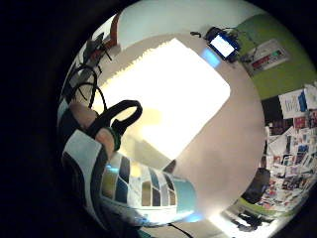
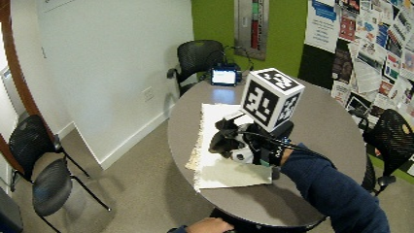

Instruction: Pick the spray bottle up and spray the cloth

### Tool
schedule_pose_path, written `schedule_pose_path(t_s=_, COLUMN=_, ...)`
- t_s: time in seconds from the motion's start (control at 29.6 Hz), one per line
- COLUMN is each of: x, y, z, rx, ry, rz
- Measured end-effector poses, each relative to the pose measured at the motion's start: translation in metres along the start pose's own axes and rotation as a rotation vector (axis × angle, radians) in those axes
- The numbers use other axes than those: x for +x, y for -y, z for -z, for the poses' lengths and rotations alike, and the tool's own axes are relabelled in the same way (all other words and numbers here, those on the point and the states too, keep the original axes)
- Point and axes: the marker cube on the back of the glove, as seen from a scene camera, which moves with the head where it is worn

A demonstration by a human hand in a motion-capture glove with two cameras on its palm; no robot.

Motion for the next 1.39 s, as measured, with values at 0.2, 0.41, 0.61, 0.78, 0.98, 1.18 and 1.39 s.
schedule_pose_path(t_s=0.2, x=0.003, y=0.000, z=-0.009, rx=-0.227, ry=-0.123, rz=0.000)
schedule_pose_path(t_s=0.41, x=0.017, y=-0.016, z=-0.013, rx=-0.346, ry=-0.183, rz=-0.037)
schedule_pose_path(t_s=0.61, x=0.034, y=-0.034, z=-0.016, rx=-0.395, ry=-0.204, rz=-0.088)
schedule_pose_path(t_s=0.78, x=0.041, y=-0.042, z=-0.020, rx=-0.440, ry=-0.227, rz=-0.114)
schedule_pose_path(t_s=0.98, x=0.036, y=-0.038, z=-0.024, rx=-0.465, ry=-0.243, rz=-0.091)
schedule_pose_path(t_s=1.18, x=0.029, y=-0.030, z=-0.021, rx=-0.469, ry=-0.233, rz=-0.063)
schedule_pose_path(t_s=1.39, x=0.025, y=-0.025, z=-0.023, rx=-0.460, ry=-0.214, rz=-0.050)
